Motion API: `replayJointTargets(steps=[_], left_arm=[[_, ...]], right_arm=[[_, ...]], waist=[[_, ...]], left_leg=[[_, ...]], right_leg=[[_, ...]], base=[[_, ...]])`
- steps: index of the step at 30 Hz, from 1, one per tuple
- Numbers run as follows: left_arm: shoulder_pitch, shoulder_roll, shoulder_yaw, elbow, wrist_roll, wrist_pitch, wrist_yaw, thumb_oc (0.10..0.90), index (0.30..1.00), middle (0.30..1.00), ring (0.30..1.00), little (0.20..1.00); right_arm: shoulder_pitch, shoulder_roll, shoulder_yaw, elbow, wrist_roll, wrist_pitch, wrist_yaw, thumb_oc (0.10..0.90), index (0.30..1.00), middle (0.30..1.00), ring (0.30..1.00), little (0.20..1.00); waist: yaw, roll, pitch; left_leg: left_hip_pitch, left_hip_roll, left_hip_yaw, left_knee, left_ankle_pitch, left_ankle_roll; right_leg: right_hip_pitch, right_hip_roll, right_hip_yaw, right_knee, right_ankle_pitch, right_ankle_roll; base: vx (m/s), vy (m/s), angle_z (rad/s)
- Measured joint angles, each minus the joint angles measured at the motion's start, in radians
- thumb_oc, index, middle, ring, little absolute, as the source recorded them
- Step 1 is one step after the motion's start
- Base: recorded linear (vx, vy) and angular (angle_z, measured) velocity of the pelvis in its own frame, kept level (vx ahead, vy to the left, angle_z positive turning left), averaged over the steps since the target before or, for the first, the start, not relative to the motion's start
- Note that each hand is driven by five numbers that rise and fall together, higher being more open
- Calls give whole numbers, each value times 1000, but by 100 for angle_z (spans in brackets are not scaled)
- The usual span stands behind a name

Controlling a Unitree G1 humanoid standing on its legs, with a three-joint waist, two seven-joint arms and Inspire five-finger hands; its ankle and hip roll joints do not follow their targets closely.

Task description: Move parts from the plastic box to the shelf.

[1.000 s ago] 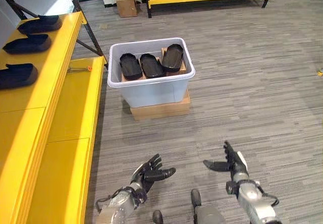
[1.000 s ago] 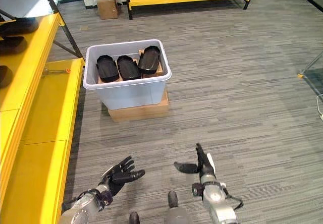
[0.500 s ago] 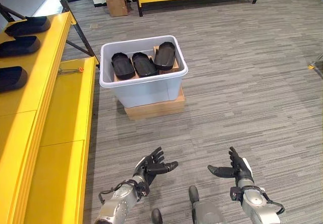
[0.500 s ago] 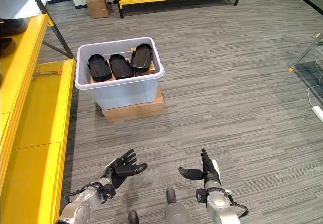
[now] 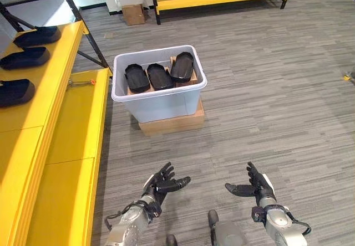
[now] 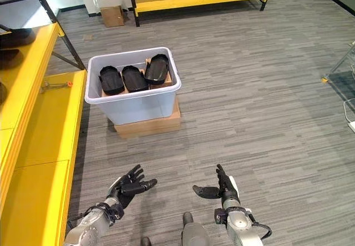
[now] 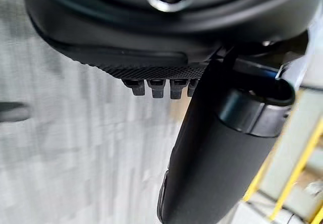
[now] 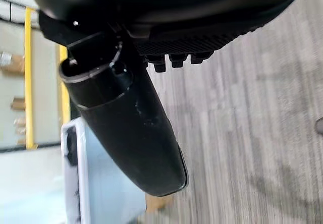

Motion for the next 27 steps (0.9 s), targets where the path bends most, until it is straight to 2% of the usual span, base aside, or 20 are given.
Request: replayJointTargets(steps=[1, 2, 3, 4, 5, 7, 8, 9, 10, 11, 12, 14, 16, 17, 18, 20, 22, 23, 24, 27], left_arm=[[-6, 4, 10, 6, -1, -9, 11, 900, 1000, 1000, 1000, 1000], [-19, 6, 23, 16, -4, -18, 17, 900, 1000, 1000, 1000, 1000], [-33, 10, 35, 25, -8, -20, 25, 900, 1000, 1000, 1000, 1000], [-35, 5, 41, 33, -26, -22, 34, 900, 1000, 1000, 1000, 1000], [-18, 4, 40, 33, -40, -25, 35, 900, 1000, 1000, 1000, 1000], [-1, 2, 28, 36, -41, -25, 32, 900, 1000, 1000, 1000, 1000], [-15, -1, -9, 24, -41, -31, 32, 900, 1000, 1000, 1000, 1000], [-41, -12, -21, 5, -42, -63, 17, 900, 1000, 1000, 1000, 1000], [-22, -26, -23, 17, -42, -65, 30, 900, 1000, 1000, 1000, 1000], [16, -26, -9, 37, -42, -68, 31, 900, 1000, 1000, 1000, 1000], [33, -28, 15, 89, -42, -67, 35, 900, 1000, 1000, 1000, 1000], [82, -32, 54, 161, -44, -64, 49, 900, 1000, 1000, 1000, 1000], [83, -35, 84, 190, -43, -64, 51, 900, 1000, 1000, 1000, 1000], [64, -39, 96, 190, -43, -69, 50, 900, 1000, 1000, 1000, 1000], [44, -39, 99, 192, -42, -79, 49, 900, 1000, 1000, 1000, 1000], [1, -36, 98, 192, -40, -82, 42, 900, 1000, 1000, 1000, 1000], [-30, -35, 90, 164, -40, -99, 22, 900, 1000, 1000, 1000, 1000], [-27, -37, 85, 132, -40, -102, 16, 900, 1000, 1000, 1000, 1000], [-38, -31, 82, 111, -39, -99, -1, 900, 1000, 1000, 1000, 1000], [-35, -16, 84, 86, -38, -98, -9, 900, 1000, 1000, 1000, 1000]], right_arm=[[-16, 1, 9, 9, 0, 5, 14, 900, 1000, 1000, 1000, 1000], [-31, 2, 21, 11, 0, 17, 29, 900, 1000, 1000, 1000, 1000], [-39, 7, 31, 11, 0, 26, 40, 900, 1000, 1000, 1000, 1000], [-35, 10, 35, 11, -1, 26, 52, 900, 1000, 1000, 1000, 1000], [-29, 14, 42, 10, -1, 23, 63, 900, 1000, 1000, 1000, 1000], [-25, 10, 47, 5, -1, 17, 67, 900, 1000, 1000, 1000, 1000], [-26, 10, 43, 45, -1, 3, 63, 900, 1000, 1000, 1000, 1000], [-107, 29, 15, 184, -1, 44, 59, 900, 1000, 1000, 1000, 1000], [-87, 24, 19, 160, -2, 46, 68, 900, 1000, 1000, 1000, 1000], [-77, 8, 32, 101, -2, 37, 75, 900, 1000, 1000, 1000, 1000], [-63, -4, 42, 64, -2, 30, 92, 900, 1000, 1000, 1000, 1000], [-7, -11, 54, 32, -2, 11, 112, 900, 1000, 1000, 1000, 1000], [-1, -38, 67, 36, -2, 16, 129, 900, 1000, 1000, 1000, 1000], [3, -55, 67, 40, -1, 19, 131, 900, 1000, 1000, 1000, 1000], [6, -65, 68, 46, -1, 30, 132, 900, 1000, 1000, 1000, 1000], [29, -62, 68, 55, 0, 43, 128, 900, 1000, 1000, 1000, 1000], [42, -63, 73, 52, 0, 40, 136, 900, 1000, 1000, 1000, 1000], [43, -69, 72, 45, 0, 36, 137, 900, 1000, 1000, 1000, 1000], [37, -52, 66, 45, 0, 36, 127, 900, 1000, 1000, 1000, 1000], [18, -16, 70, 32, 2, 29, 129, 900, 1000, 1000, 1000, 1000]], waist=[[3, -11, -8], [5, -30, -14], [18, -57, -19], [41, -65, -28], [62, -62, -39], [47, -55, -69], [48, -25, -73], [112, -60, -18], [146, -77, -13], [152, -49, 5], [166, -26, 39], [169, -31, 42], [160, -32, 34], [149, -16, 29], [144, -17, 32], [132, -21, 32], [132, -32, 29], [134, -16, 26], [136, -23, 26], [150, -44, 20]], left_leg=[[-27, -4, 0, 49, -1, -5], [-106, -5, 18, 192, -18, -45], [-208, 1, 61, 393, -17, -59], [-296, 36, 97, 565, 19, -80], [-357, 76, 98, 730, 22, -38], [-362, 86, 105, 817, -25, -26], [-401, 85, 74, 908, 28, -151], [-424, 9, 93, 853, -110, -92], [-429, -50, 186, 435, -112, -17], [-420, -61, 212, 33, -48, -29], [-435, -20, 147, -92, 8, -48], [-470, 33, 78, -83, 55, -45], [-490, 53, 130, -36, 72, -19], [-487, 50, 142, 11, 93, 8], [-452, 48, 136, 31, 99, 1], [-357, 45, 139, 55, 107, -11], [-266, 43, 137, 67, 105, -11], [-213, 53, 136, 45, 94, -7], [-194, 44, 140, -4, 162, 29], [-178, -27, 159, -9, 186, 61]], right_leg=[[-15, -7, -7, 17, -20, -13], [-26, -18, -19, 55, -40, -35], [-44, -31, -21, 78, -61, -54], [-35, -26, -17, 79, -64, -65], [-15, -14, -32, 71, -44, -95], [-5, -1, -38, 49, -45, -97], [6, 44, -36, 52, -32, -131], [35, 41, -14, 44, -24, -136], [67, 45, 2, -42, 4, -87], [102, 75, 4, -81, -4, -93], [150, 107, 27, -93, -2, -100], [183, 113, 52, -81, -15, -110], [187, 90, 75, -131, -13, -109], [201, 78, 67, -159, 16, -114], [209, 78, 54, -168, 53, -111], [249, 83, 38, -175, 31, -112], [262, 85, 32, -154, -10, -89], [254, 99, 31, -131, -33, -74], [241, 89, 26, -94, -63, -53], [235, 15, 24, -55, -124, 1]], base=[[112, -293, 26], [117, -245, 42], [70, -126, 33], [34, -43, -3], [0, 0, -22], [289, -29, 11], [526, 160, 36], [430, 337, 34], [505, 354, -15], [426, 248, -55], [385, 214, -92], [243, 140, -102], [146, 75, -88], [215, 102, -62], [212, 81, -31], [123, 30, 6], [110, 5, 24], [127, 0, 27], [87, -2, 13], [91, 9, 18]])
